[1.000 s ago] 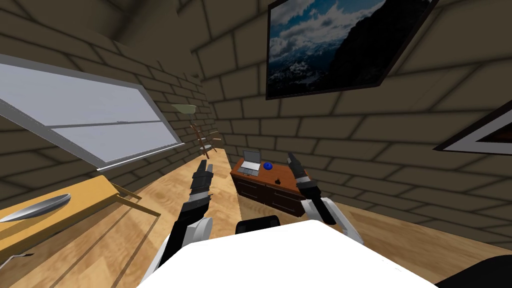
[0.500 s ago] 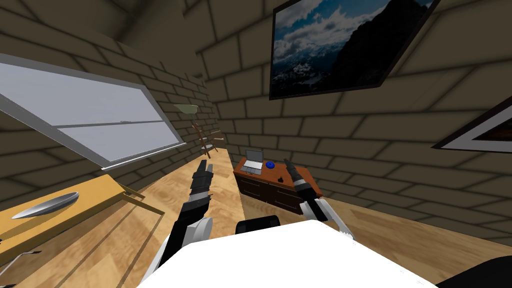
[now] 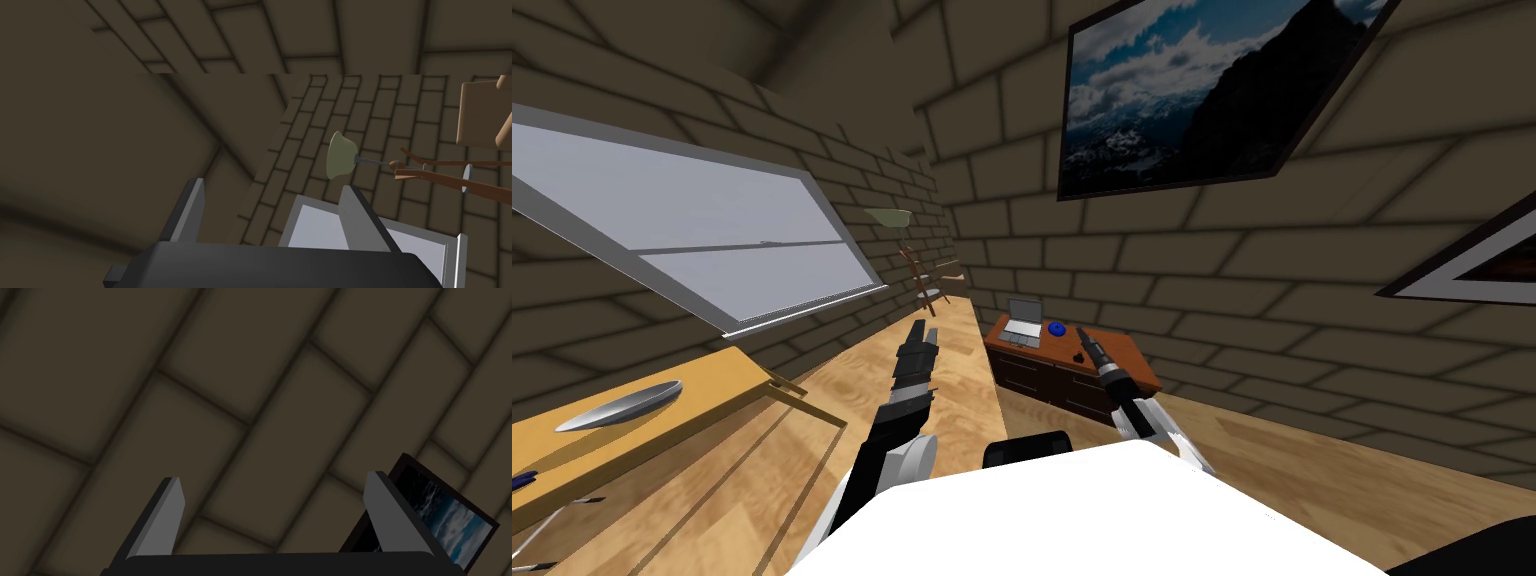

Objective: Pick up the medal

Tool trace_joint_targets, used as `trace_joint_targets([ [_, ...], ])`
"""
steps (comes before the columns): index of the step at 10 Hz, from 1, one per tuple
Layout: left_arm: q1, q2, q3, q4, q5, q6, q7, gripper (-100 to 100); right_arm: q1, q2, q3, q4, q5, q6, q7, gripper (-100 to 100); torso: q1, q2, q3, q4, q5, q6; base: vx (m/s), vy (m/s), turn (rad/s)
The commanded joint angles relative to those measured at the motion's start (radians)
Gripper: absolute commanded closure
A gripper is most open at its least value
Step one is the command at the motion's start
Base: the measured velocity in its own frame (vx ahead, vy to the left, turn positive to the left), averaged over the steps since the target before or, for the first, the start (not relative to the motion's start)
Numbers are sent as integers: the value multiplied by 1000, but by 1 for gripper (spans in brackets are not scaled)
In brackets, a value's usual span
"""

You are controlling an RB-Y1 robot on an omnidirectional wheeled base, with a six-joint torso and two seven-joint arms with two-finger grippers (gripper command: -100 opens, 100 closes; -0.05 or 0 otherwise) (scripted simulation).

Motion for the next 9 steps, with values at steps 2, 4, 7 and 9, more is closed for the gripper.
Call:
trace_joint_targets([
  [2, 0, 0, 0, 0, 0, 0, 0, 0, -8, 3, -3, 62, 51, 14, 16, -100, 0, 0, 0, 0, 0, 0, -9, 52, 6],
  [4, 0, 0, 0, 0, 0, 0, 0, 0, -28, 2, -11, 141, 124, 46, 41, -100, 0, 0, 0, 0, 0, 0, -5, 64, 16],
  [7, 0, 0, 0, 0, 0, 0, 0, 0, -39, 2, -15, 206, 171, 62, 53, -100, 0, -1, 0, 0, 0, 0, -1, 49, 6],
  [9, 0, 0, 0, 0, 0, 0, 0, 0, -61, 2, -26, 279, 242, 93, 79, -100, -2, -1, -1, 0, 0, 0, 8, 34, 24],
])
